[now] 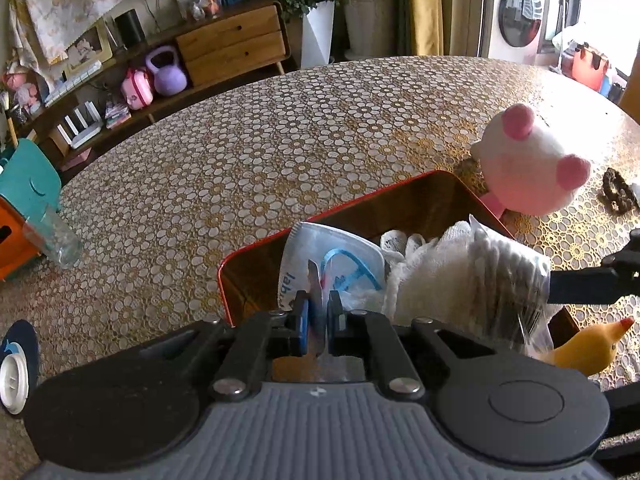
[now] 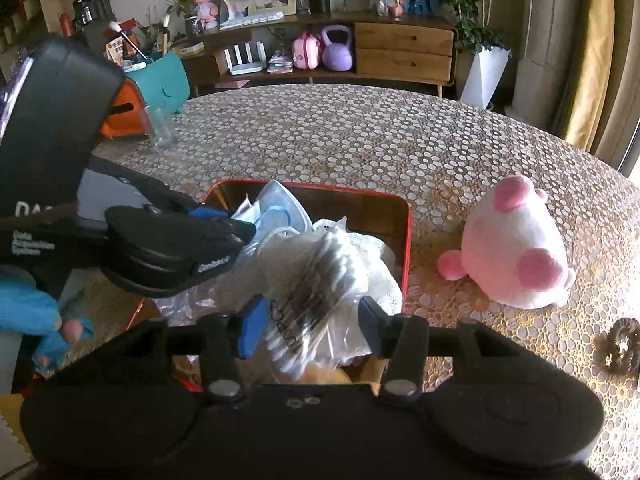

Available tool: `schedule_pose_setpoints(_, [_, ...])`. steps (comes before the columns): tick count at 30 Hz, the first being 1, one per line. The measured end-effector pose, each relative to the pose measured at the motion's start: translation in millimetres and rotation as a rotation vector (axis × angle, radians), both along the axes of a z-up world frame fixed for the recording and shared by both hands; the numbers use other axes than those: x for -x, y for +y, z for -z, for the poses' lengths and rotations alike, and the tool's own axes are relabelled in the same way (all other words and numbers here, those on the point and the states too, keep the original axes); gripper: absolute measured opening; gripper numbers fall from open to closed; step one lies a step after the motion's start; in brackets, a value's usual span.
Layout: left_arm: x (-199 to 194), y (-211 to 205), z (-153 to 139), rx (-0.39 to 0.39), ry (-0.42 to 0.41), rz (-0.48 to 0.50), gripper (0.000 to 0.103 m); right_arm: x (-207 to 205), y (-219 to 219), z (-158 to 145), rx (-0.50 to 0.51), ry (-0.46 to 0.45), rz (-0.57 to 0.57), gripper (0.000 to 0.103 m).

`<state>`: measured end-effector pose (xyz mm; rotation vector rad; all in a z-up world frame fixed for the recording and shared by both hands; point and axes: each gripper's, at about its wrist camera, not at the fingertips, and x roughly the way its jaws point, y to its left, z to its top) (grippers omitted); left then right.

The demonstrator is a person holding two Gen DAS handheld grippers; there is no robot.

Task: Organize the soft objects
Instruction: 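Open both tools to drop the sachet and swab pack into the red tin, then move both tools toward the brown hair tie and tea-bag sachet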

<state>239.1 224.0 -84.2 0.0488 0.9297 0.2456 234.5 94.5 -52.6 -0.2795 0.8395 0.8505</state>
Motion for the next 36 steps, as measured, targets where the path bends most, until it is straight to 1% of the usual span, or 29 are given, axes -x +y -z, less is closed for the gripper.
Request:
schedule_pose_setpoints(2, [1,0,-1,0.011,0.004,-0.006,0.010,3,-2,-2,-0.005,-0.005,0.000,0.057])
schedule_pose_setpoints(5, [2,1,-2,0.032,0.007,-0.015,0.015,6,-4,-4,-0.011,-0.009,-0.002,0.059])
schedule_pose_setpoints(8, [5,1,-6,0.057,0.003,-0.026,0.025,8,-9,-7,-0.027,-0.007,0.000,0.061])
schedule_pose_setpoints(11, [9,0,-9,0.074,-0.010,-0.034,0.047,11,-14,-13,-0.041,-0.013,-0.005,0.063])
schedule_pose_setpoints(12, [11,-1,-11,0.076,-0.015,-0.036,0.059,13,-16,-15,-0.046,-0.014,-0.004,0.063])
schedule_pose_setpoints(13, [13,-1,-13,0.074,-0.024,-0.038,0.061,14,-18,-17,-0.053,-0.013,-0.002,0.063])
schedule_pose_setpoints(17, [21,-3,-23,0.078,-0.041,-0.044,0.061,18,-32,-26,-0.078,-0.008,0.007,0.064])
schedule_pose_setpoints(20, [30,-6,-34,0.079,-0.058,-0.036,0.063,21,-46,-35,-0.103,-0.014,0.013,0.073])
schedule_pose_setpoints(22, [36,-10,-42,0.078,-0.073,-0.032,0.067,23,-55,-41,-0.121,-0.017,0.014,0.073])
schedule_pose_setpoints(26, [47,-19,-58,0.103,-0.099,-0.013,0.068,27,-82,-55,-0.146,-0.010,0.022,0.075])
schedule_pose_setpoints(27, [49,-23,-62,0.106,-0.103,-0.006,0.068,29,-89,-57,-0.151,-0.012,0.024,0.076])
schedule_pose_setpoints(30, [55,-37,-72,0.110,-0.115,0.019,0.075,31,-113,-66,-0.164,-0.020,0.041,0.079])
schedule_pose_setpoints(36, [61,-72,-86,0.118,-0.133,0.086,0.076,34,-157,-75,-0.173,-0.031,0.084,0.085])
